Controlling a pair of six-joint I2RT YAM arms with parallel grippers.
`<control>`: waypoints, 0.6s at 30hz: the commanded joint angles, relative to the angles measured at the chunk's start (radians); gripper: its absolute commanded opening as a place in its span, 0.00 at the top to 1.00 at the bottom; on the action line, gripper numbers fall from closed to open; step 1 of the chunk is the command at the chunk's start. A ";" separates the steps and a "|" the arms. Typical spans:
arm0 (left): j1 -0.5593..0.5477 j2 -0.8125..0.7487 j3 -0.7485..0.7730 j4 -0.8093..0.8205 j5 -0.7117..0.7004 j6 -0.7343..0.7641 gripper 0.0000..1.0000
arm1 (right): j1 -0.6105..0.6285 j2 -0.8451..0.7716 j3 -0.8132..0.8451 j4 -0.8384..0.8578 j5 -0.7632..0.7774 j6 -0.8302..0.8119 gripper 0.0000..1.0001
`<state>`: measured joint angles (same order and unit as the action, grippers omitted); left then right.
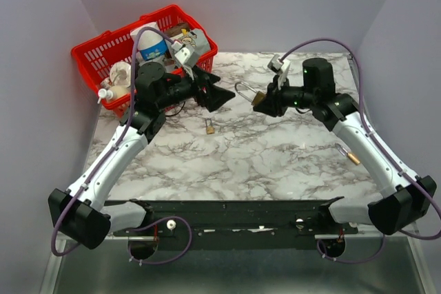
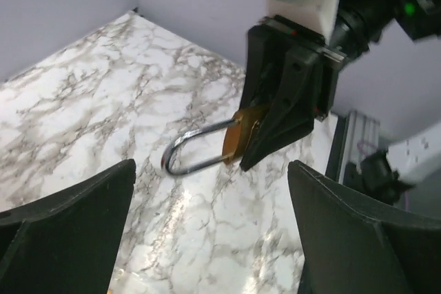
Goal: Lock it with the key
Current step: Lock the lock.
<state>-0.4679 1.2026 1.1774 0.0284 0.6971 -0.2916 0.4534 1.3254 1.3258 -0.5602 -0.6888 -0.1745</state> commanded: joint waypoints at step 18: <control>-0.100 0.356 0.205 0.132 -0.321 -0.846 0.01 | 0.013 -0.163 -0.208 0.585 0.457 0.297 0.99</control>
<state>-0.5415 1.5349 1.3659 0.0677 0.3923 -1.0286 0.4549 1.1835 1.1103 -0.1268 -0.3035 0.0978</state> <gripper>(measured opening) 0.986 0.295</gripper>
